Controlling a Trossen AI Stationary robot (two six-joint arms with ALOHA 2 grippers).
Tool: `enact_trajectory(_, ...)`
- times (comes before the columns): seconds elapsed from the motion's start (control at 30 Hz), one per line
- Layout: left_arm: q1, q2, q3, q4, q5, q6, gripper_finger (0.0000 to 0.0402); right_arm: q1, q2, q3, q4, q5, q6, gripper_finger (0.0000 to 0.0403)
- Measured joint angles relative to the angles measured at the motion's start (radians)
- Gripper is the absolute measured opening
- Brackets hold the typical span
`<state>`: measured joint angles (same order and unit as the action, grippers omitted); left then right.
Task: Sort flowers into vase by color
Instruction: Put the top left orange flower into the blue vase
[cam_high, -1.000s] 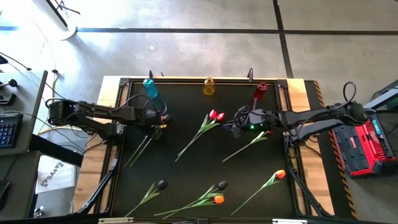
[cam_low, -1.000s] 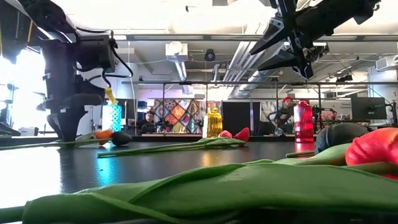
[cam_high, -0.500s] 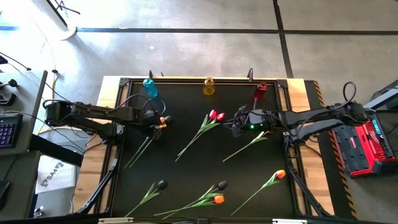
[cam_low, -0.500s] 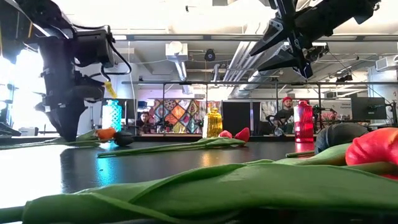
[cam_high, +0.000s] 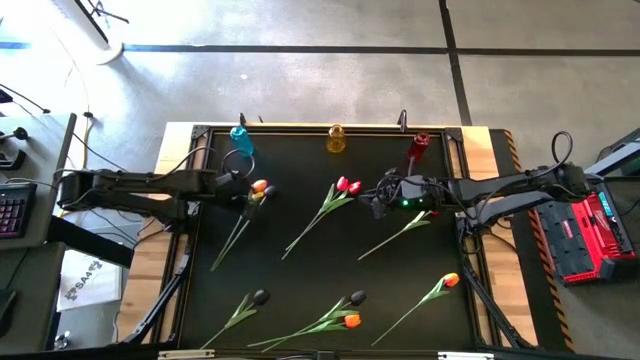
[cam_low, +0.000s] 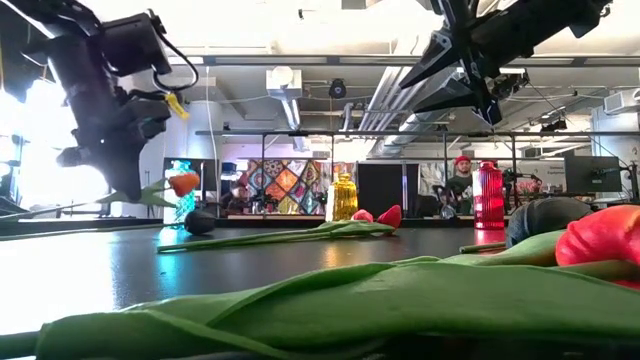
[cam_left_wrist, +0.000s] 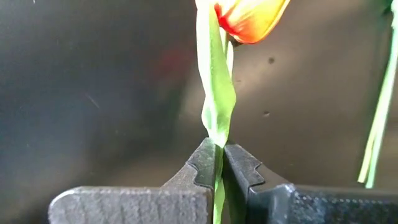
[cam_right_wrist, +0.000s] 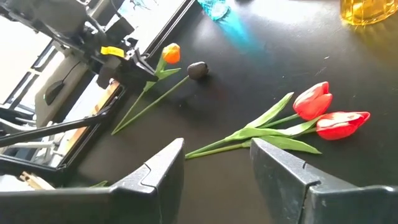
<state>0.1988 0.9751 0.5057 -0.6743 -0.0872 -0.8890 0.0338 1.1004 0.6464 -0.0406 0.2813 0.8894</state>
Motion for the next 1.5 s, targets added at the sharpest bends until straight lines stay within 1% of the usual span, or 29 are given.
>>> enact_trajectory(0.17,0.015,-0.027,0.001,0.009,-0.004,0.000,0.0001,0.000,0.000,0.000,0.000,0.005,0.000,0.0171)
enact_trajectory(0.5,0.018,-0.027,0.002,0.167,-0.005,0.001,0.0000,-0.001,0.000,0.000,0.000,0.005,0.000,0.0171)
enact_trajectory(0.6,0.020,-0.027,0.002,0.191,-0.008,0.003,0.0000,-0.001,0.000,0.000,0.000,0.005,0.000,0.0171)
enact_trajectory(0.73,0.045,-0.027,0.002,0.223,0.002,0.009,0.0000,-0.001,0.000,0.000,0.011,0.004,0.000,0.0171)
enact_trajectory(0.83,0.070,-0.034,0.002,0.279,0.013,0.036,0.0000,-0.001,0.000,0.000,0.024,0.004,0.000,0.0171)
enact_trajectory(1.0,0.133,-0.063,0.008,0.377,0.028,0.090,0.0000,-0.001,0.000,0.000,0.051,-0.002,0.000,0.0171)
enact_trajectory(1.1,0.184,-0.079,0.047,0.380,0.031,0.153,0.0000,-0.001,0.000,0.000,0.060,-0.003,0.000,0.0171)
enact_trajectory(1.2,0.240,-0.087,0.103,0.382,0.032,0.245,0.0000,-0.001,0.000,0.000,0.062,-0.001,-0.006,0.0171)
enact_trajectory(1.37,0.355,-0.086,0.194,0.382,0.031,0.373,0.0000,-0.001,0.000,0.000,0.087,-0.007,-0.101,0.0171)
enact_trajectory(1.5,0.452,-0.085,0.244,0.406,0.034,0.463,0.0000,-0.001,0.000,0.000,0.107,-0.010,-0.154,0.0171)
